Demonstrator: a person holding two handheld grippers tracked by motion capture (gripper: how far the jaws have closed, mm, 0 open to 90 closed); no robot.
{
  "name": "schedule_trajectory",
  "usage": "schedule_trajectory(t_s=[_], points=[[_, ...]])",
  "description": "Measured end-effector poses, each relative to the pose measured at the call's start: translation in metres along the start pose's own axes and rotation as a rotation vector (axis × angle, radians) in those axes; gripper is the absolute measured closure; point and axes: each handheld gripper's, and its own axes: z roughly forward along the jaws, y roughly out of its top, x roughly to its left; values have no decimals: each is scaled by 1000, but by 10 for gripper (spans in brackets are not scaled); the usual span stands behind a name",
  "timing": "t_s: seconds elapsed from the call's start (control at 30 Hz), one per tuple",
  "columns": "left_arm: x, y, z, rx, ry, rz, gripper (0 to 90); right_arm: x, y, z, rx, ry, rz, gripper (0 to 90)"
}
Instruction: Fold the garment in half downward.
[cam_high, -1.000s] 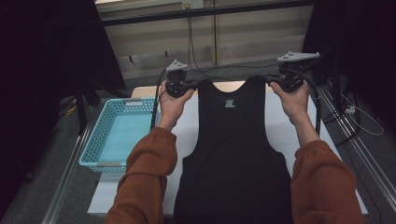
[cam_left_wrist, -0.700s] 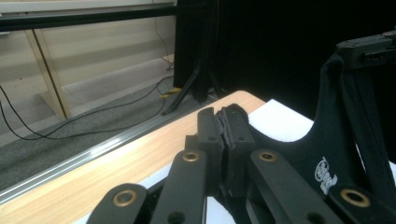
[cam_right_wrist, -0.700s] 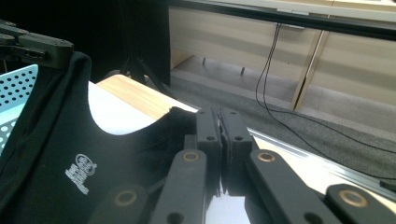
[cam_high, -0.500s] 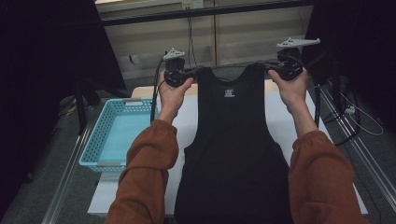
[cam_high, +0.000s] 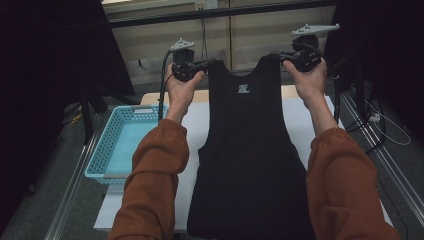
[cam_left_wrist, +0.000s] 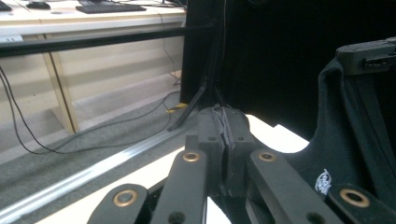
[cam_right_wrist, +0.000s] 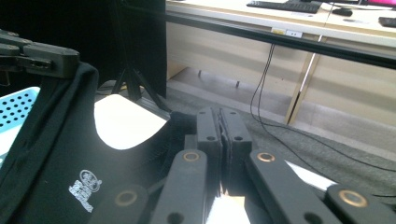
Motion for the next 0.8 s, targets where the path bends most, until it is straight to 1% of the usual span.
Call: schedule_trajectory(t_s=[0.07,0.13,0.17,0.2,0.23,0.27,0.3,0.37,0.4,0.43,0.53,0.57,0.63,0.67,0.73,0.77,0.8], points=[[1,6,-1,-9,3,7,881,0,6,0,-6,-7,-6,889],[2,11,-3,-13,11,13,881,0,11,1,4,-17,-15,888],[3,13,-2,-13,12,7,882,0,12,1,1,-16,-17,889],[4,14,-2,-14,9,7,882,1,15,2,-2,-16,-19,889],[4,15,-1,-17,-4,-2,882,1,16,2,-5,-15,-20,889],[4,14,0,-16,-5,-1,882,2,18,4,-7,-15,-20,889],[3,13,2,-9,-10,8,883,2,19,4,-9,-12,-20,889],[4,12,5,-14,-16,-6,883,3,20,7,1,-17,-32,890],[5,13,6,-13,-8,-8,883,3,21,8,4,-21,-38,890],[6,13,6,-16,-8,-13,883,3,22,9,1,-22,-29,890],[8,17,7,-9,2,-6,884,2,27,9,-3,-28,-32,891],[8,20,8,-13,-3,-11,884,1,29,9,-1,-34,-35,891],[8,25,8,-12,9,4,884,0,34,9,-5,-41,-38,891],[7,28,8,-21,7,-1,884,0,37,9,-8,-46,-41,891],[7,35,6,-28,18,1,884,1,45,8,-24,-45,-40,891],[6,39,5,-36,14,-3,884,2,49,7,-29,-47,-45,891],[5,42,4,-40,17,4,884,3,54,6,-33,-47,-52,891]])
